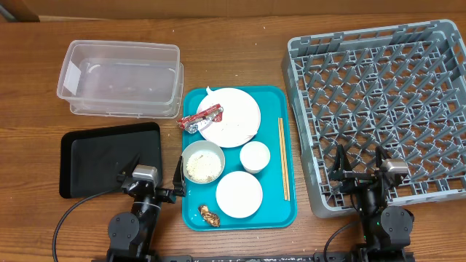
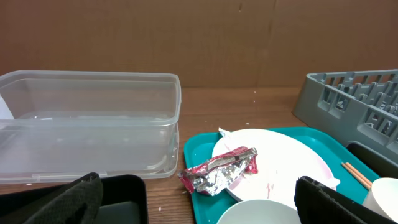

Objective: Sort waste into correct bins and load items into the dishwasher
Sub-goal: 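Move the left gripper to the silver candy wrapper on the plate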

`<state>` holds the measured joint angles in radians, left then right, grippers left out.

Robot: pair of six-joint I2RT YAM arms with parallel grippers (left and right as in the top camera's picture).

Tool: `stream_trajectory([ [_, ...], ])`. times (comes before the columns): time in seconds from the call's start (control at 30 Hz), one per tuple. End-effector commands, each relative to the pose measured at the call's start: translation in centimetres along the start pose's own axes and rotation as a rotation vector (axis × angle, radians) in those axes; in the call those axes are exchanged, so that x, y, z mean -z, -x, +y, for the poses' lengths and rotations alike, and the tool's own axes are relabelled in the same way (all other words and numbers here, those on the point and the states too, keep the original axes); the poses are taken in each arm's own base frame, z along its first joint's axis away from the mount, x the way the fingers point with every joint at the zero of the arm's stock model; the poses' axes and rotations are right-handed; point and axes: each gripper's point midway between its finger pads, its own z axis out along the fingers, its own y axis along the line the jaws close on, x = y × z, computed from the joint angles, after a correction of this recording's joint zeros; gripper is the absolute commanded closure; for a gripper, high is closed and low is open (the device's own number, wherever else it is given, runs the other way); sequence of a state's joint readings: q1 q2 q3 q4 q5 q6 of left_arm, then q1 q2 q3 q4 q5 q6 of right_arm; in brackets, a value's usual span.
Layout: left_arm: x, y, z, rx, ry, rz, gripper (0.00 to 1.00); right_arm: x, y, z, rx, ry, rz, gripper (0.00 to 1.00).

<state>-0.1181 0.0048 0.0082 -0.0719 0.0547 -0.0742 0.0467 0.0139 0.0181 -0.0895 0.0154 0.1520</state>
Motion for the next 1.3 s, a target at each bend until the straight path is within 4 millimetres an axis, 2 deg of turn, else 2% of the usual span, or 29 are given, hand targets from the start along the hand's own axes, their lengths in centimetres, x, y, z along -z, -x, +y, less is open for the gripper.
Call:
stream_trajectory([
  [0.0, 0.0, -0.2, 0.2, -0.015, 0.012, 0.005, 0.00, 0.0, 0.0, 0.0, 0.000, 0.001, -0.009, 0.00],
  [0.5, 0.0, 0.0, 0.3, -0.015, 0.016, -0.001, 0.00, 0.0, 0.0, 0.3, -0.004, 0.015, -0.006, 0.00],
  [0.8, 0.7, 2.2, 0.1, 0.011, 0.017, 0.018, 0.00, 0.7, 2.7, 0.9, -0.012, 0.008, 0.029, 0.00],
  [0.93, 0.9, 3.8, -0.1, 0.017, 0.024, 0.105, 0.00, 1.0, 4.5, 1.3, -0.026, -0.016, 0.127, 0.00],
  [1.07, 0.2, 5.0, -0.3, 0.024, 0.021, 0.235, 0.00, 0.9, 6.1, 1.9, -0.073, -0.037, 0.243, 0.00],
  [1.27, -1.9, 6.1, -2.6, 0.028, -0.102, 0.535, 0.00, 0.6, 5.8, 1.9, -0.078, -0.104, 0.503, 0.00],
])
